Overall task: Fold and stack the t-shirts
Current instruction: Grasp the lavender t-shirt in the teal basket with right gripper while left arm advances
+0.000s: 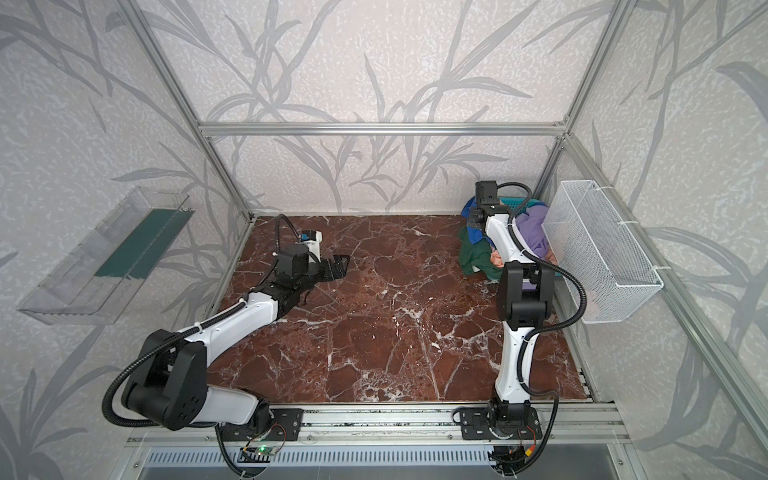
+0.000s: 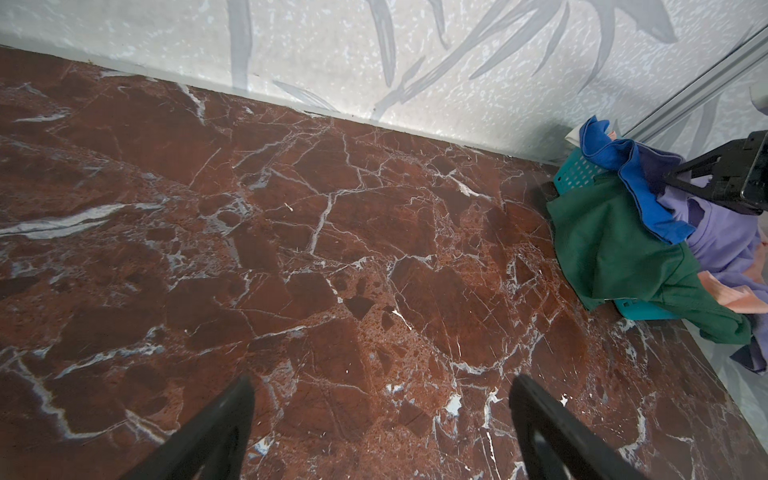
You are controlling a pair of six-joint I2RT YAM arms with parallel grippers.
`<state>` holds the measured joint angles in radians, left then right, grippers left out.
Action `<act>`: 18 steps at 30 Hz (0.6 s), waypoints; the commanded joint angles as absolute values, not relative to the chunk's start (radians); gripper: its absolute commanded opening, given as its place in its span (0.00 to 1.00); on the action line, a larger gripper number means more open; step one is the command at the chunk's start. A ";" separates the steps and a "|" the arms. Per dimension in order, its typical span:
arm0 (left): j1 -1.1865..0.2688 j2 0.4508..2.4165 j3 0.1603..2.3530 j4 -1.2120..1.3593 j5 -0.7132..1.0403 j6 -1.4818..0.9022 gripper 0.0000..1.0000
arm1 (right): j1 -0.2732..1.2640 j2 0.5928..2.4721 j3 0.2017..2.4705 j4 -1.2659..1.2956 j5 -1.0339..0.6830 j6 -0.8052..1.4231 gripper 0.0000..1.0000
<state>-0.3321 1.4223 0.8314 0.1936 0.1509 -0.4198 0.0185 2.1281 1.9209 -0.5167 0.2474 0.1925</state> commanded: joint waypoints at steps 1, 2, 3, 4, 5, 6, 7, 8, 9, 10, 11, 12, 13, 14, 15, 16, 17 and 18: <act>-0.336 1.427 0.856 0.198 0.144 -0.426 0.96 | 0.014 2.137 1.978 -0.579 0.268 0.175 0.00; -0.336 1.425 0.854 0.196 0.143 -0.426 0.95 | 0.014 2.130 1.988 -0.588 0.267 0.173 0.00; -0.336 1.424 0.854 0.196 0.143 -0.424 0.95 | 0.014 2.119 1.998 -0.599 0.262 0.173 0.00; -0.336 1.424 0.854 0.196 0.142 -0.424 0.95 | 0.014 2.106 2.008 -0.610 0.258 0.174 0.00; -0.336 1.425 0.853 0.196 0.141 -0.422 0.95 | 0.014 2.091 2.021 -0.627 0.257 0.175 0.00; -0.336 1.427 0.854 0.196 0.141 -0.423 0.96 | 0.015 2.074 2.031 -0.642 0.259 0.176 0.00; -0.336 1.430 0.854 0.199 0.143 -0.425 0.96 | 0.015 2.051 2.037 -0.653 0.264 0.181 0.00; -0.336 1.433 0.856 0.202 0.146 -0.423 0.96 | 0.016 2.028 2.035 -0.656 0.269 0.183 0.00; -0.336 1.435 0.857 0.204 0.151 -0.425 0.96 | 0.016 1.999 2.029 -0.657 0.271 0.187 0.00; -0.336 1.439 0.860 0.204 0.153 -0.425 0.96 | 0.015 1.968 2.022 -0.654 0.271 0.189 0.00; -0.336 1.442 0.860 0.206 0.154 -0.426 0.96 | 0.017 1.939 2.013 -0.652 0.263 0.185 0.00; -0.336 1.442 0.858 0.212 0.157 -0.427 0.96 | 0.019 1.904 2.006 -0.648 0.255 0.183 0.00; -0.336 1.445 0.858 0.215 0.158 -0.431 0.96 | 0.023 1.871 1.992 -0.640 0.249 0.186 0.00; -0.336 1.447 0.858 0.219 0.158 -0.431 0.96 | 0.025 1.841 1.982 -0.632 0.234 0.194 0.00; -0.336 1.448 0.858 0.221 0.158 -0.433 0.96 | 0.025 1.810 1.978 -0.625 0.198 0.205 0.00; -0.336 1.453 0.858 0.224 0.159 -0.433 0.96 | 0.025 1.785 1.984 -0.628 0.163 0.214 0.00; -0.336 1.457 0.860 0.227 0.159 -0.433 0.96 | 0.026 1.766 1.997 -0.638 0.137 0.222 0.00; -0.336 1.463 0.862 0.228 0.158 -0.434 0.96 | 0.028 1.745 2.016 -0.651 0.102 0.232 0.00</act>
